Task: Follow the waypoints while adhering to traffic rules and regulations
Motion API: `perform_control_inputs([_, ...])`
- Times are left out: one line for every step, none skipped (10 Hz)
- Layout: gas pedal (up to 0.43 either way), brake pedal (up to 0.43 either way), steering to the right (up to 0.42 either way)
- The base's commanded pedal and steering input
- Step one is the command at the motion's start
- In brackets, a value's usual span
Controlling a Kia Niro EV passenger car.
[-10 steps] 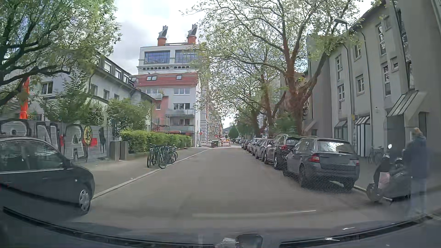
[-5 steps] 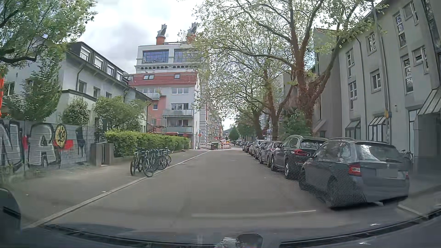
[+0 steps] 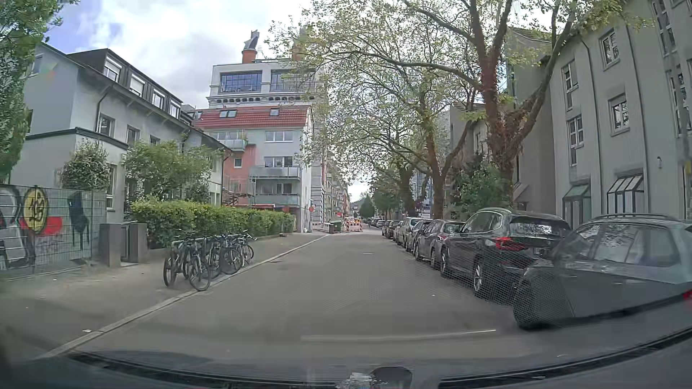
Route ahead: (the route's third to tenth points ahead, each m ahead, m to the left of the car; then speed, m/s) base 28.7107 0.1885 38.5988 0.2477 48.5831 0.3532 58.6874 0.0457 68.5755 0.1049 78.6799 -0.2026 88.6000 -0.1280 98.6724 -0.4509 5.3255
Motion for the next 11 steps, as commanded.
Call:
perform_control_inputs([0.098,0.0,0.002])
perform_control_inputs([0.098,0.0,0.003])
perform_control_inputs([0.098,0.0,0.003])
perform_control_inputs([0.098,0.0,0.005])
perform_control_inputs([0.087,0.0,0.008])
perform_control_inputs([0.087,0.0,0.009])
perform_control_inputs([0.087,0.0,0.009])
perform_control_inputs([0.087,0.0,0.009])
perform_control_inputs([0.087,0.0,0.009])
perform_control_inputs([0.087,0.0,0.009])
perform_control_inputs([0.087,0.0,0.009])
